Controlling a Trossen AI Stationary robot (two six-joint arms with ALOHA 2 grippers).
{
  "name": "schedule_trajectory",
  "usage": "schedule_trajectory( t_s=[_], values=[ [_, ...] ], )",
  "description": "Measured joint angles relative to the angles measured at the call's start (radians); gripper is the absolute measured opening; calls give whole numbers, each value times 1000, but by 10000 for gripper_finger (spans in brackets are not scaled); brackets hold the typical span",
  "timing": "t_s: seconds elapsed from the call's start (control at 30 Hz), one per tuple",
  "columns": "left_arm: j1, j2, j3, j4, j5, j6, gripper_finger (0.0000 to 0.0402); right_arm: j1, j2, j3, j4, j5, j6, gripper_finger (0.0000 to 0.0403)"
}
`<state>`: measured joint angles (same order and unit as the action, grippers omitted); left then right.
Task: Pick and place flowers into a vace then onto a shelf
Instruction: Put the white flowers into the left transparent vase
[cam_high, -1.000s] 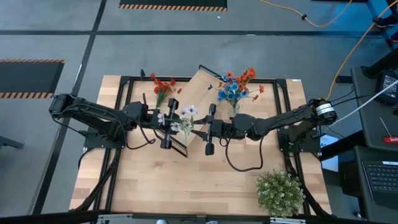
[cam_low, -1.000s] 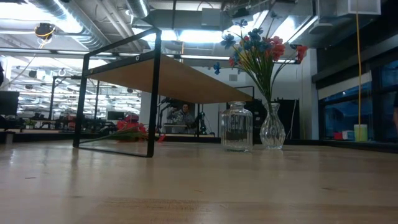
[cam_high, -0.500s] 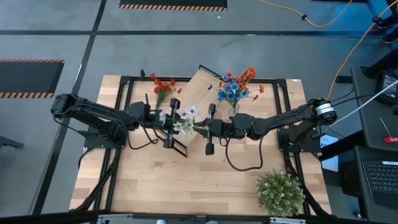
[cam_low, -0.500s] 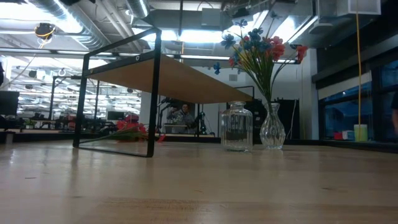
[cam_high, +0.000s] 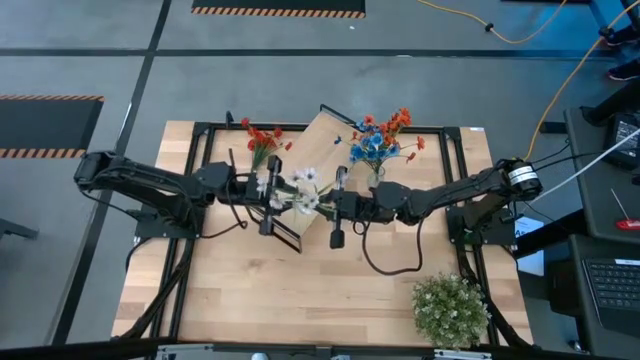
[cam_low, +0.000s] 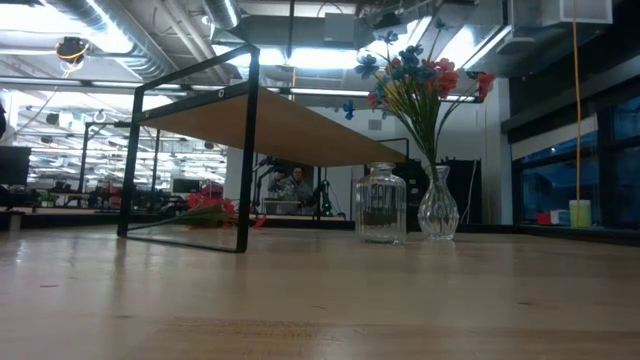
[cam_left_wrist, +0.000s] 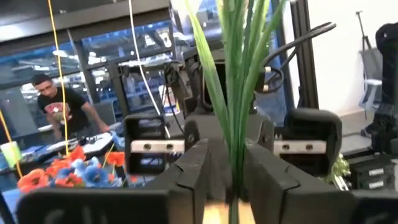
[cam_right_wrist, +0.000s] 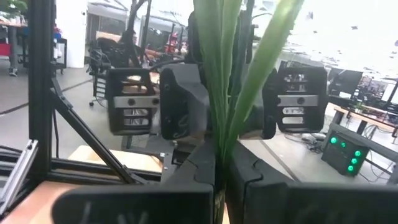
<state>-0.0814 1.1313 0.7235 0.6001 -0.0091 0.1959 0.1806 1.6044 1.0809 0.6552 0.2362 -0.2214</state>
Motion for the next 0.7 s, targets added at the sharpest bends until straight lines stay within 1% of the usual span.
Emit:
schedule_trajectory(
  t_s=[0.17, 0.27, 0.33, 0.4, 0.47, 0.57, 0.63, 0.7],
  values=[
    [-14, -105, 0, -145, -3, -2, 123, 0, -1, 0, 2, 8, -18, 6],
    [-24, -178, 0, -264, -3, 1, 134, 1, -2, 0, 1, 76, -43, 6],
    [-24, -229, 0, -354, -22, 2, 137, 6, -9, 0, -7, 117, -54, 6],
    [-24, -274, 0, -431, -86, -4, 135, 13, -25, 0, -17, 139, -67, 6],
    [-24, -314, 0, -502, -186, -14, 129, 25, -49, 0, -49, 165, -74, 6],
    [-24, -373, -1, -601, -330, -30, 112, 51, -89, 0, -122, 242, -75, 6],
    [-24, -407, -1, -661, -383, -48, 96, 71, -115, -9, -144, 281, -74, 6],
    [-24, -437, -7, -702, -393, -60, 79, 93, -134, -32, -134, 325, -63, 6]
  ],
)
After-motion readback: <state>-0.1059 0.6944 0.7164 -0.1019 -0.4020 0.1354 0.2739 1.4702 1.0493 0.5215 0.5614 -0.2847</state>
